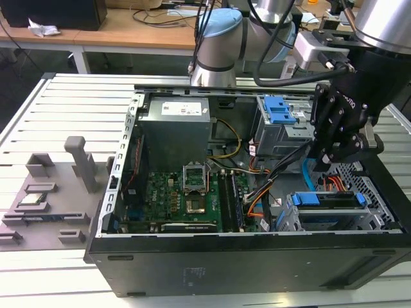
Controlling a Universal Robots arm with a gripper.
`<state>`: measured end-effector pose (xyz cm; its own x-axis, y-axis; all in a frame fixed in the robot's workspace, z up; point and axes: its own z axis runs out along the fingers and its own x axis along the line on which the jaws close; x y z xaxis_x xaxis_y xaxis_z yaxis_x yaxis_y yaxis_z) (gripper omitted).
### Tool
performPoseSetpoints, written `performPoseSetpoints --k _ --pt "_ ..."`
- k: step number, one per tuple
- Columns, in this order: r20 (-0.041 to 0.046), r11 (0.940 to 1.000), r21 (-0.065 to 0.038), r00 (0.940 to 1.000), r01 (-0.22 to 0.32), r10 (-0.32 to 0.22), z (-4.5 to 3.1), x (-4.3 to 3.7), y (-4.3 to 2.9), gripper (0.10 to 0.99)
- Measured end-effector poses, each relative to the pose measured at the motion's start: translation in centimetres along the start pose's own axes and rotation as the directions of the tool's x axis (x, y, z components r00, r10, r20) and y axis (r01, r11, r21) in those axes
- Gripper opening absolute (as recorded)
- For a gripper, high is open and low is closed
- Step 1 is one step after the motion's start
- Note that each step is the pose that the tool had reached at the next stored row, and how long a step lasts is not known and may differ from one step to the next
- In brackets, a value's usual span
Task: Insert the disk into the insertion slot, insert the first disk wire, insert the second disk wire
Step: 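Insert the second disk wire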
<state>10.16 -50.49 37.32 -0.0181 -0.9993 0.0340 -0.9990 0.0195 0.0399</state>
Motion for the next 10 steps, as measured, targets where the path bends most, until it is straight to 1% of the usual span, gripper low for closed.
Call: performPoseSetpoints --k 3,8,9,10 --pt "-0.0003 1.0000 0.000 1.0000 0.000 0.000 0.00 0.00 0.00 0.165" --pt "-0.0006 1.0000 0.000 1.0000 0.000 0.000 0.00 0.00 0.00 0.161" --pt "-0.0006 1.0000 0.000 1.0000 0.000 0.000 0.01 0.14 0.00 0.161" --pt "-0.0008 1.0000 0.000 1.0000 0.000 0.000 0.01 0.50 0.00 0.161"
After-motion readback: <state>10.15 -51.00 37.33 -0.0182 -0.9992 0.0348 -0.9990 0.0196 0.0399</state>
